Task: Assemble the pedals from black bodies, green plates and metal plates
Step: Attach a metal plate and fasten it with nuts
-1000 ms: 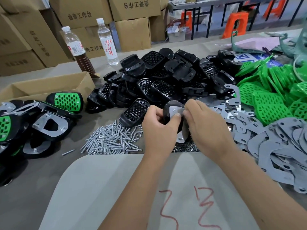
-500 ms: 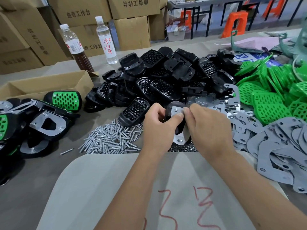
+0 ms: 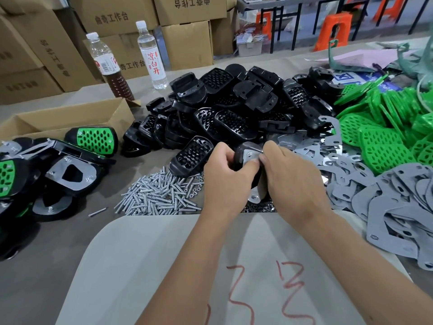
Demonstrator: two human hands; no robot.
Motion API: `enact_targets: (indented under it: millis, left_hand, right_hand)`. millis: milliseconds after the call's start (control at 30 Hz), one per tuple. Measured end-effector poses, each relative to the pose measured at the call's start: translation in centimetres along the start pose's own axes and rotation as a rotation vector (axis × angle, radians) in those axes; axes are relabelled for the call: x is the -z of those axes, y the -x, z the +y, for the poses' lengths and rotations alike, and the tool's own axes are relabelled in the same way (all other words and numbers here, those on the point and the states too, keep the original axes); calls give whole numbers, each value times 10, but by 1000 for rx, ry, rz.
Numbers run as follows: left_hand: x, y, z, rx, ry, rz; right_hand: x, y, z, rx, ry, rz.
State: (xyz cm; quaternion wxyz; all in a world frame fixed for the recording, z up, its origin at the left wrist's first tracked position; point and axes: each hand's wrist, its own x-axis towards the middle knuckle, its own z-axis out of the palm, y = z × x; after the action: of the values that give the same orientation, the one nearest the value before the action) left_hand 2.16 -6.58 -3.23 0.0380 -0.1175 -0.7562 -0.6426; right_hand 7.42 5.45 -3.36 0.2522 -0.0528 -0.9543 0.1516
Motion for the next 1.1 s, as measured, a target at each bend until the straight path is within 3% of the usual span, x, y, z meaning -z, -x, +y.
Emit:
enact_targets:
  millis: [167, 333, 467, 967, 1100]
  left_hand:
    - [0, 1, -1, -41, -26, 39]
    - [14, -11, -4, -56, -11, 287]
    - [18, -18, -12, 26, 75, 370]
    - [12, -20, -21, 165, 181, 357]
    - [15, -21, -20, 191, 199, 322]
  right_hand:
    - [0, -1, 5, -49, -186, 5]
    - [9, 1, 6, 125, -54, -361]
    - [8, -1, -2, 91, -6, -525]
    - [8, 1, -1, 93, -227, -510]
    - [6, 2, 6, 23, -463, -305]
